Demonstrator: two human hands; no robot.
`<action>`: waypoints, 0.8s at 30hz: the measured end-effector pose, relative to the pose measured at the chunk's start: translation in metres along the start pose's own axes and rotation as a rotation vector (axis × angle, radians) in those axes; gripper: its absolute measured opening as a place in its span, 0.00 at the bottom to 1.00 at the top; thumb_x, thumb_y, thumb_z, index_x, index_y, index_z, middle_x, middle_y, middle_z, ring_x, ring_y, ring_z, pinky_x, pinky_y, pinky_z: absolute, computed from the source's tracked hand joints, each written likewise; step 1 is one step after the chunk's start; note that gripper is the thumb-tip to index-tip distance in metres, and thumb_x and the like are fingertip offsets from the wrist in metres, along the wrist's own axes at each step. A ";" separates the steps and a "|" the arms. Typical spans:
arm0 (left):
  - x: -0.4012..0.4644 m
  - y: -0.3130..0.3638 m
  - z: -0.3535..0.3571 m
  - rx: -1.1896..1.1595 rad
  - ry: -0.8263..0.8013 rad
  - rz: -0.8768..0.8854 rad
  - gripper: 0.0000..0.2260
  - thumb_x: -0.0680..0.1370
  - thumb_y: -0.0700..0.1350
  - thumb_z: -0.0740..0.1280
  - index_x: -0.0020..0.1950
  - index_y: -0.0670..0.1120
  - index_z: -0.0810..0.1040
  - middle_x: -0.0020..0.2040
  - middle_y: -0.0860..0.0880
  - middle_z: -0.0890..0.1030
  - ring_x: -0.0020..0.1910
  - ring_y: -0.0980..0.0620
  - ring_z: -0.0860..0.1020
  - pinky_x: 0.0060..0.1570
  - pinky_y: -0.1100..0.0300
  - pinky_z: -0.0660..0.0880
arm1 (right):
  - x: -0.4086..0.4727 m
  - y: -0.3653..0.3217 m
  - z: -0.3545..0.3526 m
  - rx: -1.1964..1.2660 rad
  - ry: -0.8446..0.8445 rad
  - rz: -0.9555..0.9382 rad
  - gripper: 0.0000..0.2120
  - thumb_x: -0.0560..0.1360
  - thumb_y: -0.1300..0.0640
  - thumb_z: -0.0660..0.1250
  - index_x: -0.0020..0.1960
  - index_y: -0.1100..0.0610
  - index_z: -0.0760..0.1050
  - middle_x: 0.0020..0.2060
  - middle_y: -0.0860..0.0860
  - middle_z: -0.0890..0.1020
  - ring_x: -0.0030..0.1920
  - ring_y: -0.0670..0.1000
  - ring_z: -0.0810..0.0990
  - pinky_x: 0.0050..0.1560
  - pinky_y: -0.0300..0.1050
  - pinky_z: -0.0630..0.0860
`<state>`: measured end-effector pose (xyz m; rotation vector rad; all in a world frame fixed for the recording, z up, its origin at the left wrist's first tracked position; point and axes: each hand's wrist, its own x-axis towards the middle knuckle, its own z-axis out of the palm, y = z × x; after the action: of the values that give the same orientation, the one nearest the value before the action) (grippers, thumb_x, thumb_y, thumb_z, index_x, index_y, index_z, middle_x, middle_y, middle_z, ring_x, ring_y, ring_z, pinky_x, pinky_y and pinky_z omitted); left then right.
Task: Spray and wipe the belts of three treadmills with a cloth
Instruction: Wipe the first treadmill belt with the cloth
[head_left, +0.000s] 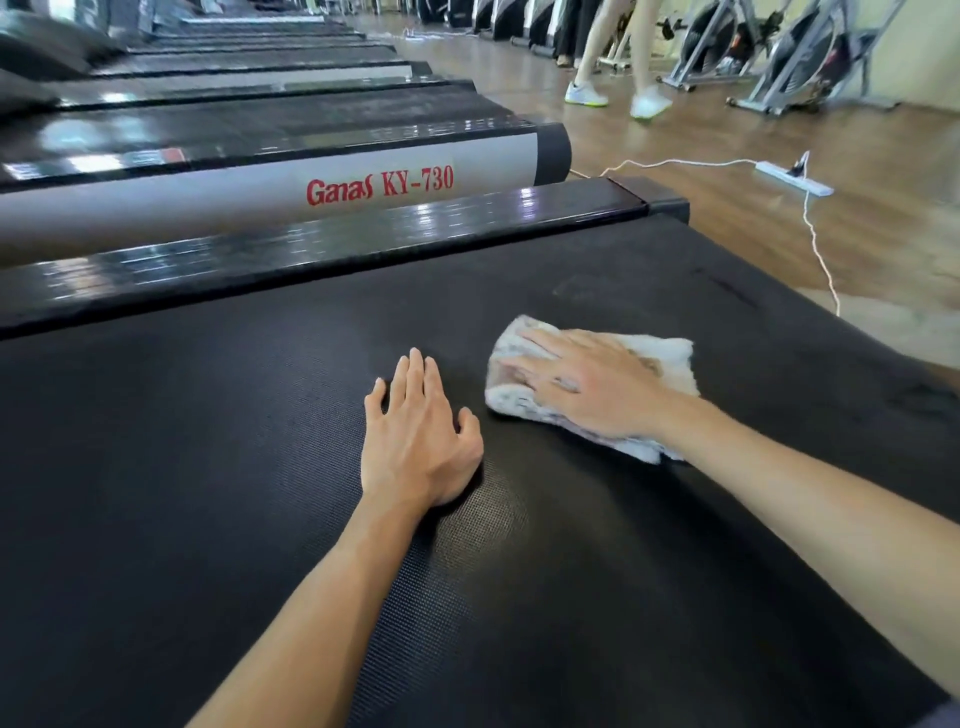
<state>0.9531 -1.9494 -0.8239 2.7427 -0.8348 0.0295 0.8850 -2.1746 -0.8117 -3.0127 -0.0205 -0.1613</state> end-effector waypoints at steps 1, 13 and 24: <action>0.000 0.001 0.000 0.001 0.005 0.000 0.33 0.82 0.56 0.51 0.83 0.40 0.48 0.84 0.44 0.47 0.82 0.49 0.45 0.80 0.47 0.44 | -0.010 0.011 -0.005 0.012 -0.018 0.041 0.23 0.84 0.40 0.48 0.77 0.34 0.65 0.82 0.39 0.55 0.78 0.52 0.63 0.76 0.53 0.59; 0.002 0.000 -0.002 -0.016 -0.009 0.002 0.34 0.83 0.56 0.51 0.83 0.41 0.46 0.84 0.45 0.45 0.82 0.50 0.43 0.80 0.48 0.43 | 0.033 -0.007 0.002 -0.050 -0.035 0.058 0.22 0.82 0.42 0.48 0.75 0.32 0.63 0.81 0.45 0.58 0.74 0.58 0.66 0.71 0.62 0.64; 0.002 0.000 -0.002 -0.032 0.009 -0.002 0.34 0.82 0.56 0.50 0.83 0.40 0.44 0.84 0.45 0.43 0.82 0.50 0.42 0.80 0.48 0.44 | 0.110 0.002 0.008 -0.072 0.009 0.170 0.20 0.82 0.41 0.47 0.72 0.37 0.66 0.76 0.49 0.64 0.67 0.62 0.73 0.63 0.60 0.70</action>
<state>0.9550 -1.9498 -0.8223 2.7112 -0.8231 0.0273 0.9951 -2.1745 -0.8082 -3.0659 0.2460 -0.1623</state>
